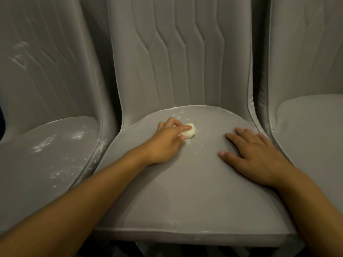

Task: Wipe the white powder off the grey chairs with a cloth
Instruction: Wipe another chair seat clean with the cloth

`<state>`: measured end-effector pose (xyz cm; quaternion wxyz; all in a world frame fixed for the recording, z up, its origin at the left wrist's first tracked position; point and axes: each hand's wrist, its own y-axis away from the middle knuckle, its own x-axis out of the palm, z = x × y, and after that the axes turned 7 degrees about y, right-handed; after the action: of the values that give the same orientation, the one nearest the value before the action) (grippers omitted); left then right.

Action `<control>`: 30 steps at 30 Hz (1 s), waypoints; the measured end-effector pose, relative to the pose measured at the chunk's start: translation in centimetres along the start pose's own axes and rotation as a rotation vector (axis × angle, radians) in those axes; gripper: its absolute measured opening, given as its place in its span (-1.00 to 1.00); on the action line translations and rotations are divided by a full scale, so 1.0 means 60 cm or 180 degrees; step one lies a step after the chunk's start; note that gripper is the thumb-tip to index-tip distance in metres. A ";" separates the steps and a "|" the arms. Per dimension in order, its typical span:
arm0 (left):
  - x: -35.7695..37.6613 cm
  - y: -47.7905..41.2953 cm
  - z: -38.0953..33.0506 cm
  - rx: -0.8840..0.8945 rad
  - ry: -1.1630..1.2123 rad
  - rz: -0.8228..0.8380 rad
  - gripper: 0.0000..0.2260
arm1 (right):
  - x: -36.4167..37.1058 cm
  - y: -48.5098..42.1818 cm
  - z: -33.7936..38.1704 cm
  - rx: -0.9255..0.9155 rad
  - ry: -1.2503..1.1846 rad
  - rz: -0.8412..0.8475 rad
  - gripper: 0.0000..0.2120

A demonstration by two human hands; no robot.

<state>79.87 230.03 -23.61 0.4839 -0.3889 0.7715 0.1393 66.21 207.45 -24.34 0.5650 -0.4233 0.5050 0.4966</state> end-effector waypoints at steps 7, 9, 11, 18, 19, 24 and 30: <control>-0.041 -0.074 0.091 -0.0870 -0.0356 -0.0547 -0.66 | 0.001 0.001 0.000 0.0007 -0.0076 0.0008 -0.31; -0.016 -0.064 0.065 -0.0553 -0.0246 -0.0249 -0.70 | 0.000 -0.001 -0.001 -0.0009 -0.0095 -0.0001 -0.30; 0.003 -0.040 0.021 -0.0038 -0.0079 0.0028 -0.67 | -0.001 -0.002 -0.002 -0.0022 -0.0108 0.0008 -0.30; 0.003 -0.011 -0.011 0.0364 -0.0080 -0.0059 -0.66 | 0.000 -0.001 -0.002 -0.0043 -0.0109 0.0002 -0.30; -0.004 -0.032 0.014 0.0126 -0.0181 -0.0216 -0.68 | 0.002 -0.001 -0.002 -0.0043 -0.0122 -0.0015 -0.30; -0.024 -0.103 0.109 -0.1101 -0.0473 -0.0595 -0.72 | 0.005 -0.003 -0.004 -0.0027 -0.0121 -0.0058 -0.29; 0.026 -0.047 0.000 0.0167 -0.0093 0.0012 -0.69 | 0.005 -0.004 -0.004 -0.0044 -0.0063 -0.0063 -0.27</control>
<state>81.59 227.44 -24.51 0.5050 -0.3725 0.7684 0.1255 66.43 207.19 -24.68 0.5719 -0.4271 0.4917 0.4987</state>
